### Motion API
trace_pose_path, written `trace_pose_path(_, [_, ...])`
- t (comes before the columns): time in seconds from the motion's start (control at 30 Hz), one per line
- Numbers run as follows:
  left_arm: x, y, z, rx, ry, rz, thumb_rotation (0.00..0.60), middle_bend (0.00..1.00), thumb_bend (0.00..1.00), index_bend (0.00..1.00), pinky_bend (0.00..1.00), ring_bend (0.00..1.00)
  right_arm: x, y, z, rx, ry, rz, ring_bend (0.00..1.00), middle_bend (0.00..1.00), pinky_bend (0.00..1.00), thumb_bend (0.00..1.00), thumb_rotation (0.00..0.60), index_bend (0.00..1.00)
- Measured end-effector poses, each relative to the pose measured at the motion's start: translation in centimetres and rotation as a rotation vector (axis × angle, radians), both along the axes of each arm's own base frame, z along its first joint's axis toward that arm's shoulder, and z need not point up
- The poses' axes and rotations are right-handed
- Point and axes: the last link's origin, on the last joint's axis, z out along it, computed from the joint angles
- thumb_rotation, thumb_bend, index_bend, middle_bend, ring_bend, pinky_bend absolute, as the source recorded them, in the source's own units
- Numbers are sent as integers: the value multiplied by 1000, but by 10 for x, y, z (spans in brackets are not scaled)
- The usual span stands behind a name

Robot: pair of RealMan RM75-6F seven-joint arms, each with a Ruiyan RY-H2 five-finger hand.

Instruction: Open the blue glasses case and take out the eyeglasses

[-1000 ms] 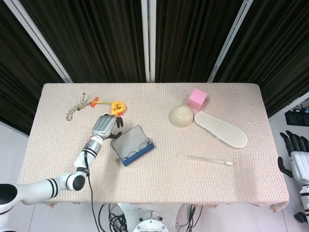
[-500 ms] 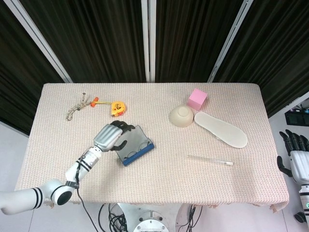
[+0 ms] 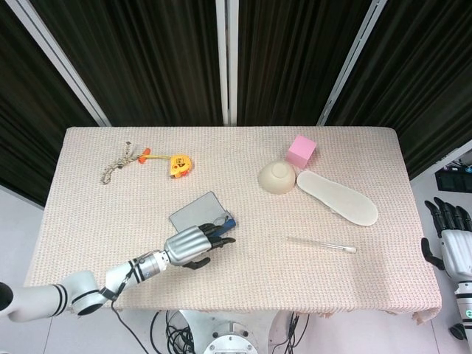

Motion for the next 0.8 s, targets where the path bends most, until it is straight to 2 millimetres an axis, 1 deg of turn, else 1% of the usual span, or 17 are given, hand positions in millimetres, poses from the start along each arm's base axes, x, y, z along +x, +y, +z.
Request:
trace_pose_path(0.17, [8, 4, -9, 23, 11, -54, 600, 239, 460, 54, 117, 0, -2, 0, 2, -6, -4, -5, 0, 0, 0, 470, 600, 0])
trace_pose_path(0.43, [14, 20, -25, 137, 128, -148, 600, 245, 445, 45, 111, 0, -6, 0, 2, -4, -1, -13, 0, 0, 0, 470, 600, 0])
trace_pose_path(0.53, [17, 26, -30, 150, 153, -143, 600, 250, 444, 46, 111, 0, -6, 0, 4, -9, -1, -12, 0, 0, 0, 470, 600, 0])
trace_pose_path(0.8, [20, 41, -36, 195, 234, -99, 600, 267, 443, 46, 105, 0, -8, 0, 2, -4, -4, -23, 0, 0, 0, 468, 600, 0])
